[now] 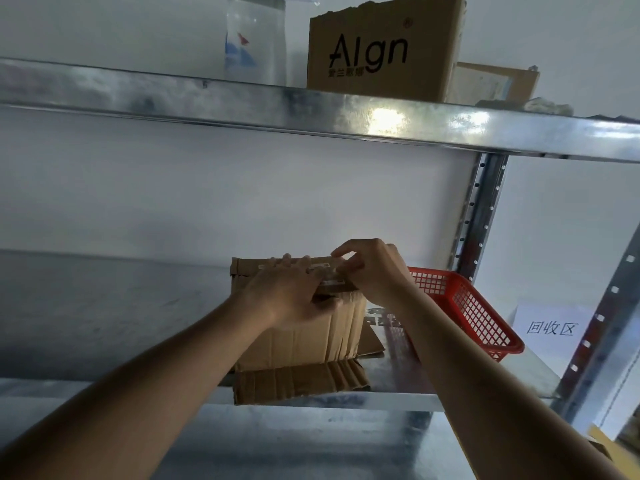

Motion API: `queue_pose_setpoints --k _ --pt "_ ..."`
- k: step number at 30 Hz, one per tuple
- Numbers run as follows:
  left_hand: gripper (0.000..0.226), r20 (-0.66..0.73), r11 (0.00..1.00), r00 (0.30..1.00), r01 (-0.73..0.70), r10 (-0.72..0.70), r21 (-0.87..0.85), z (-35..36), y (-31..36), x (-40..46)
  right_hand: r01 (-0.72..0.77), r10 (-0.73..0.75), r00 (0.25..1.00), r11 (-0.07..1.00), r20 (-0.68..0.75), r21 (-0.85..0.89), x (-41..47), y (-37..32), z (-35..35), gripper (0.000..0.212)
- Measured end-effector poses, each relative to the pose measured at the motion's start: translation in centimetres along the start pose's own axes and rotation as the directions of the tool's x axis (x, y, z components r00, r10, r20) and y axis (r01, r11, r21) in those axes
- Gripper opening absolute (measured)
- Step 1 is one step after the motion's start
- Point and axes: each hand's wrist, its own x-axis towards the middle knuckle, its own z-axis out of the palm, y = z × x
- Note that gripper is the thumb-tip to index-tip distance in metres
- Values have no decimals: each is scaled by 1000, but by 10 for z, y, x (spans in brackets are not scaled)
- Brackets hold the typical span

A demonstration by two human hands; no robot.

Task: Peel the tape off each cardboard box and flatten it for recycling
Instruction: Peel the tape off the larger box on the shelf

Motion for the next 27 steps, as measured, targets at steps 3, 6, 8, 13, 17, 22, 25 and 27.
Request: queue_pose_setpoints --k 3,6,8,13,17,22,25,27 --pt "83 -11 1000 1000 6 -5 7 1 -5 -1 -28 32 997 997 -67 70 0 2 2 21" --pt "87 -30 1000 999 16 -16 21 3 -7 0 -94 141 971 968 -193 233 -2 11 1 16" --pt "91 -19 1000 999 27 -27 16 4 -7 1 -172 280 927 907 -247 384 -5 19 0 16" --pt "91 -15 1000 1000 15 -15 3 4 -7 4 -222 299 937 909 -180 353 -11 27 2 25" --pt "88 6 1000 1000 18 -18 -22 2 -4 7 -392 415 909 828 32 401 -4 23 2 26" --pt "93 -12 996 1000 23 -25 -83 3 19 14 -487 434 862 568 262 664 -9 19 1 14" --pt "82 -160 998 987 -45 36 -54 8 21 20 -441 361 887 469 290 765 -13 22 7 15" --pt "84 -181 996 983 -56 43 -68 10 13 21 -428 361 889 435 282 792 -15 23 13 15"
